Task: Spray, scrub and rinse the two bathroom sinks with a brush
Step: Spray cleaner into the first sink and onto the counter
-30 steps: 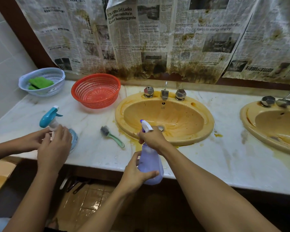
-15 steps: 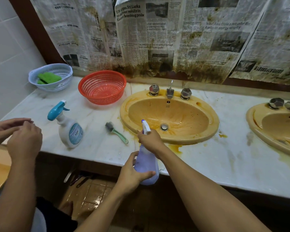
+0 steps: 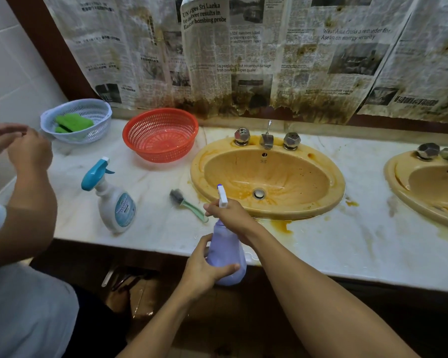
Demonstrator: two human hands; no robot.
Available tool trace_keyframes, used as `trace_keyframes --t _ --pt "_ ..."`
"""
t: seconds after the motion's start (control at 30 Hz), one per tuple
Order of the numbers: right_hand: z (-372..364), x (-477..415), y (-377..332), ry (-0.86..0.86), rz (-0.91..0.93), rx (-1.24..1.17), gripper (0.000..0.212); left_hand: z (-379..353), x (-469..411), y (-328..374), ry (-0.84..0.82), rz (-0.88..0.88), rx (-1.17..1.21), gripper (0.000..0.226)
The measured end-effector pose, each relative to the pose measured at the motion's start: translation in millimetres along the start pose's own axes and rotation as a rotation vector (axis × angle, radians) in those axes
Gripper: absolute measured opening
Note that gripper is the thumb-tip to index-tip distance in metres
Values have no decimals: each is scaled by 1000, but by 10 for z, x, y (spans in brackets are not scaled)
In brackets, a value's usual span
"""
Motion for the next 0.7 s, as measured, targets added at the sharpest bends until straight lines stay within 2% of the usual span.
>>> trace_keyframes --t 0.13,0.27,0.37,0.43,0.53,0.57,0.67,0.7 --pt "152 51 102 84 -7 -73 25 -11 35 47 -91 -63 -21 86" --pt "350 199 270 205 -87 -6 18 -229 96 77 -141 -124 -12 78" --pt "340 240 255 158 -70 28 16 -318 119 111 -105 -148 -9 80" --pt "298 244 248 91 -33 0 23 -315 116 102 -67 -140 1 80" --pt "247 276 226 61 1 -23 53 -296 120 81 -13 -144 -11 79" --pt "250 285 225 72 11 -12 49 -300 140 91 3 -134 -21 79" --pt "284 362 202 139 15 83 16 -374 173 -21 36 -59 -43 81" --pt "281 399 197 158 0 116 14 -424 220 -15 46 -44 -49 83"
Point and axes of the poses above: each hand's wrist, its own x-axis away from the middle knuckle, its own z-axis out of the back of the hand, y = z × x, the point moved 10 cm from there along -x, towards the middle knuckle, and after that the axes turned 13 degrees about -y, right-handed, at the moved point
